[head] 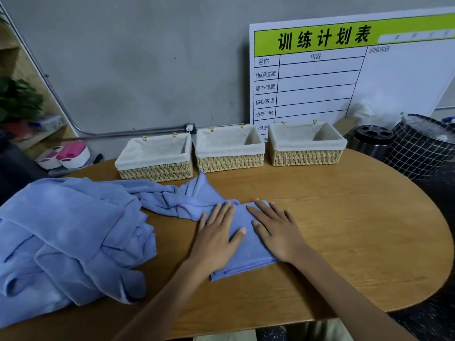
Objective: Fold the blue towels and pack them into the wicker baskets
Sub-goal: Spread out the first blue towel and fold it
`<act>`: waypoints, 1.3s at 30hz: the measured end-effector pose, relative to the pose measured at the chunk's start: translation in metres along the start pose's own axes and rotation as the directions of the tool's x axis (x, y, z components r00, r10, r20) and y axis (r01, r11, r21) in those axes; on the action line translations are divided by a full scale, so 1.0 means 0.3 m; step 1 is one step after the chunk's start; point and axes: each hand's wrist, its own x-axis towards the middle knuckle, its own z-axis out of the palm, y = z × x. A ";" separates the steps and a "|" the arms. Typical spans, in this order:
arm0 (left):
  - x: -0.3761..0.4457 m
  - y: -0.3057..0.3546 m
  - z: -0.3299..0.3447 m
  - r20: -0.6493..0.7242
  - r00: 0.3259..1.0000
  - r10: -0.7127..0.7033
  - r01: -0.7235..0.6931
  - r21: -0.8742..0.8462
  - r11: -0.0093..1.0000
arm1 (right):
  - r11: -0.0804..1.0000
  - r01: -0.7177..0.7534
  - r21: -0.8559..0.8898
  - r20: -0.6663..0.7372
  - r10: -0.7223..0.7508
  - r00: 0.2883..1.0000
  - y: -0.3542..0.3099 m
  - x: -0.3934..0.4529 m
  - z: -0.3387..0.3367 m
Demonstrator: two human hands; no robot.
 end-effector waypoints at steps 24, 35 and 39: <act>0.033 -0.021 -0.033 -0.046 0.997 0.057 -0.053 0.077 0.996 | 0.990 -0.115 -0.076 -0.319 0.085 0.944 0.188 -0.069 -0.129; 0.064 0.085 -0.004 -0.182 0.942 0.282 -0.312 -0.169 0.935 | 0.980 -0.192 -0.042 -0.282 0.173 0.944 0.173 -0.142 -0.101; 0.072 0.070 0.013 -0.117 0.934 0.338 -0.356 -0.207 0.911 | 0.974 -0.222 -0.043 -0.268 0.203 0.942 0.142 -0.146 -0.101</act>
